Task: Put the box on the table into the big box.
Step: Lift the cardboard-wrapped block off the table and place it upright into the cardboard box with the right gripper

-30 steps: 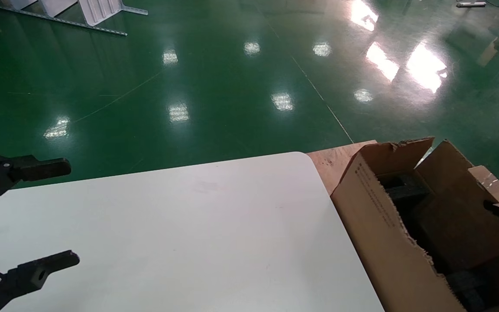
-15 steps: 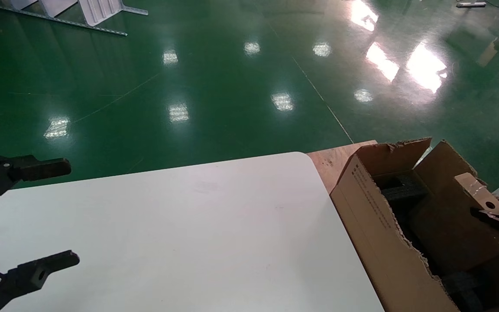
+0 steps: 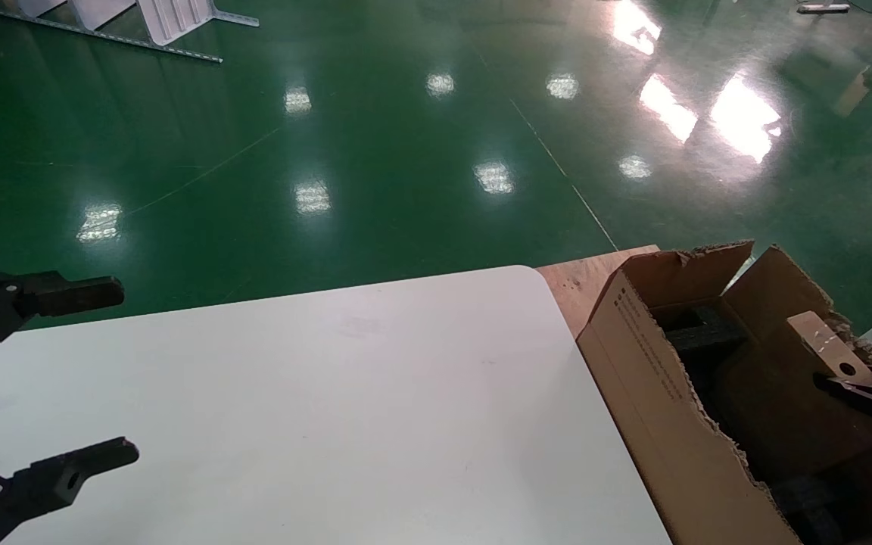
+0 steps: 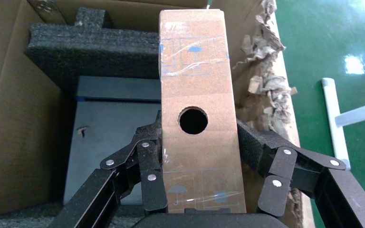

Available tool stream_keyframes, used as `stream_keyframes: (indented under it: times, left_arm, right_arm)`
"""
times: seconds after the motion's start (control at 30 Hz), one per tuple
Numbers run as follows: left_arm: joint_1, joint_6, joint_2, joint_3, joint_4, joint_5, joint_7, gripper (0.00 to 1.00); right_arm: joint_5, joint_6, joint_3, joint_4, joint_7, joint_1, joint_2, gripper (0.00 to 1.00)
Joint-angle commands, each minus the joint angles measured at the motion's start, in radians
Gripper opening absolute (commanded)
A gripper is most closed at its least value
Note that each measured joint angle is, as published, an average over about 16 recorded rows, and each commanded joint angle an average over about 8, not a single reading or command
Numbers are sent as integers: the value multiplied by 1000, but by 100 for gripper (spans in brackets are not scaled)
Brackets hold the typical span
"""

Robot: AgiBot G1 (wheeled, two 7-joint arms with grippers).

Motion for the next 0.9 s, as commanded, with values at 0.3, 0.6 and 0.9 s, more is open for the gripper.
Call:
stream_keyframes:
  times: [0.3,0.6,0.9]
  left_arm:
    - [0,0,0,0,0,0,0,100]
    - [0,0,0,0,0,0,0,100]
    - [0,0,0,0,0,0,0,100]
  right_arm:
    - [-5,10,-4,9,15,-2,-2,14]
    - [-11,13,-8,17,25,-2,-4,100]
    - [-17,13,-9,16,24,-3,-3,100]
